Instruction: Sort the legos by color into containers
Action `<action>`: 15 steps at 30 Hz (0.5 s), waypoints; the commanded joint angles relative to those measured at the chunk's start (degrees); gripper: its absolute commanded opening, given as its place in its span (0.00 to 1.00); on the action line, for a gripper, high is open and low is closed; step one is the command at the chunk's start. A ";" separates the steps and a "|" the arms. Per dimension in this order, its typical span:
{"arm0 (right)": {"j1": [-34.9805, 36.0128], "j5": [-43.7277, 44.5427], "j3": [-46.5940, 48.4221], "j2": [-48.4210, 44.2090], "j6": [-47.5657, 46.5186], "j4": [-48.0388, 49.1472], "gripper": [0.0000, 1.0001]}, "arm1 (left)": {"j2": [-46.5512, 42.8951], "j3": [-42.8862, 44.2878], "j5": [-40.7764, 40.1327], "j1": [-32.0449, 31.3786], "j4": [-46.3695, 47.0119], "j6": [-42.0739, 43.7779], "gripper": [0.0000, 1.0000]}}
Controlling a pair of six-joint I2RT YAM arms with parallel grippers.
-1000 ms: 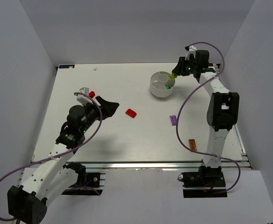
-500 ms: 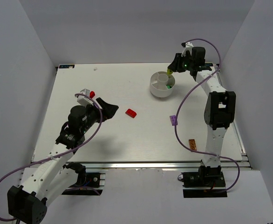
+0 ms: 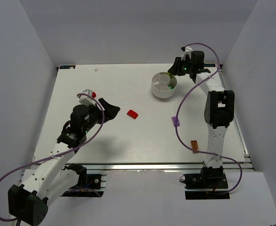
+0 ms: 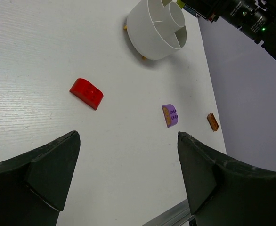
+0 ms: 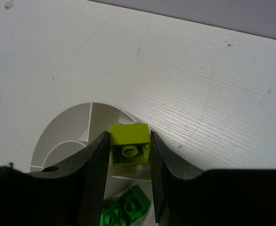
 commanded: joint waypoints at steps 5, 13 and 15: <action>0.46 -1.73 -1.20 -2.75 -1.19 3.62 0.55 | 0.28 4.20 -6.86 1.01 -9.16 -1.06 0.96; -0.41 -2.69 -5.95 -8.72 -2.24 4.59 0.68 | 1.17 5.61 -12.75 6.54 -20.43 -7.65 0.79; -1.12 -3.66 -6.83 -10.40 -2.16 4.94 0.68 | 0.73 5.52 -13.36 7.25 -22.36 -9.23 0.69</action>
